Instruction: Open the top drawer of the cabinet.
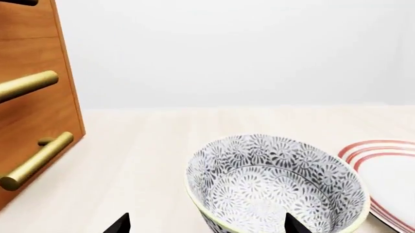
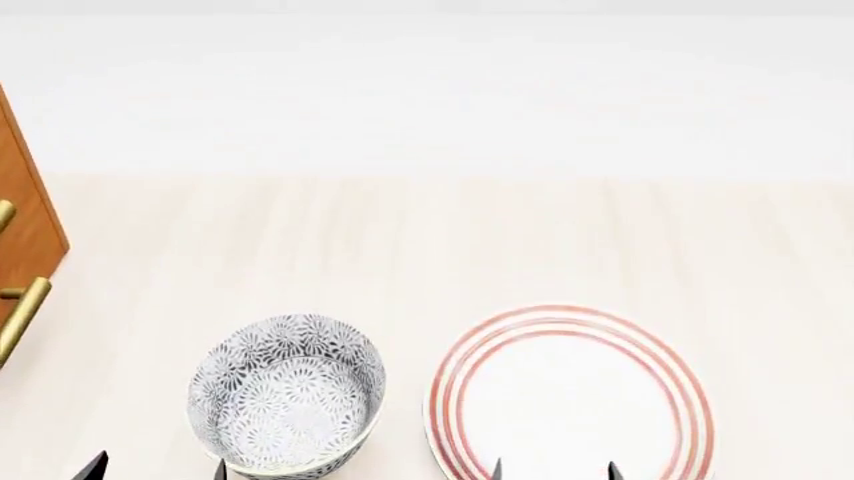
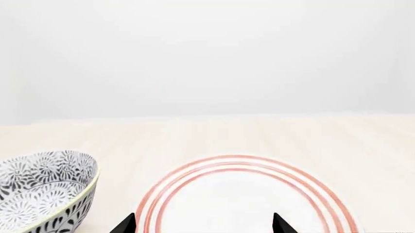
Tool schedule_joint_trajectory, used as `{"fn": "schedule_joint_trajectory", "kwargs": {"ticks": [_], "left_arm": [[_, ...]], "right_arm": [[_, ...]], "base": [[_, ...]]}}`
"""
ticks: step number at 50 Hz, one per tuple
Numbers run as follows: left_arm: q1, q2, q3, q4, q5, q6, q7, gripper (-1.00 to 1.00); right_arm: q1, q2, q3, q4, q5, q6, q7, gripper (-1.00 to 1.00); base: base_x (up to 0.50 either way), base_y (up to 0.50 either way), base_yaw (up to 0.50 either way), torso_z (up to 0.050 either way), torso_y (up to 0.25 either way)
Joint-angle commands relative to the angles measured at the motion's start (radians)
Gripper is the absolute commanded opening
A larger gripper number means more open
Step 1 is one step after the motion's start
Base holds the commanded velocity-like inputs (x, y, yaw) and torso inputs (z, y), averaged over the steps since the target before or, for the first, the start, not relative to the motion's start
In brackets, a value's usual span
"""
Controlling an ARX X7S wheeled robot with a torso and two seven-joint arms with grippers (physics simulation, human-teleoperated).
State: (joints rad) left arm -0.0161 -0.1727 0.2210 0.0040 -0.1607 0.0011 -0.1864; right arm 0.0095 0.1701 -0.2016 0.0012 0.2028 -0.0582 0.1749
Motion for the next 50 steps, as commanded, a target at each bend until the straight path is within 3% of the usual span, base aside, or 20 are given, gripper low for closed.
{"fn": "schedule_joint_trajectory", "kwargs": {"ticks": [1, 6, 27, 44, 50], "left_arm": [[-0.002, 0.015, -0.021, -0.006, 0.004, 0.006, 0.016, 1.00], [0.000, 0.012, -0.018, -0.002, 0.001, 0.005, 0.013, 1.00], [-0.004, 0.003, -0.003, -0.012, -0.006, 0.015, 0.002, 1.00], [-0.014, -0.016, 0.039, 0.004, 0.072, -0.045, -0.047, 1.00], [-0.048, -0.040, 0.087, 0.012, 0.192, -0.152, -0.094, 1.00]], "right_arm": [[0.001, -0.016, 0.021, 0.001, -0.008, -0.003, -0.012, 1.00], [-0.005, -0.012, 0.011, -0.007, -0.001, -0.019, -0.023, 1.00], [-0.002, -0.001, -0.004, 0.002, 0.008, -0.021, -0.013, 1.00], [0.003, 0.005, -0.010, 0.010, 0.020, -0.009, 0.001, 1.00], [0.002, 0.006, -0.013, 0.016, 0.022, -0.016, 0.004, 1.00]], "base": [[0.00, 0.00, 0.00, 0.000, 0.000], [0.00, 0.05, 0.00, 0.000, 0.000], [0.00, 0.50, 0.00, 0.000, 0.000], [0.00, 0.00, 0.00, 0.000, 0.000], [0.00, 0.00, 0.00, 0.000, 0.000]]}}
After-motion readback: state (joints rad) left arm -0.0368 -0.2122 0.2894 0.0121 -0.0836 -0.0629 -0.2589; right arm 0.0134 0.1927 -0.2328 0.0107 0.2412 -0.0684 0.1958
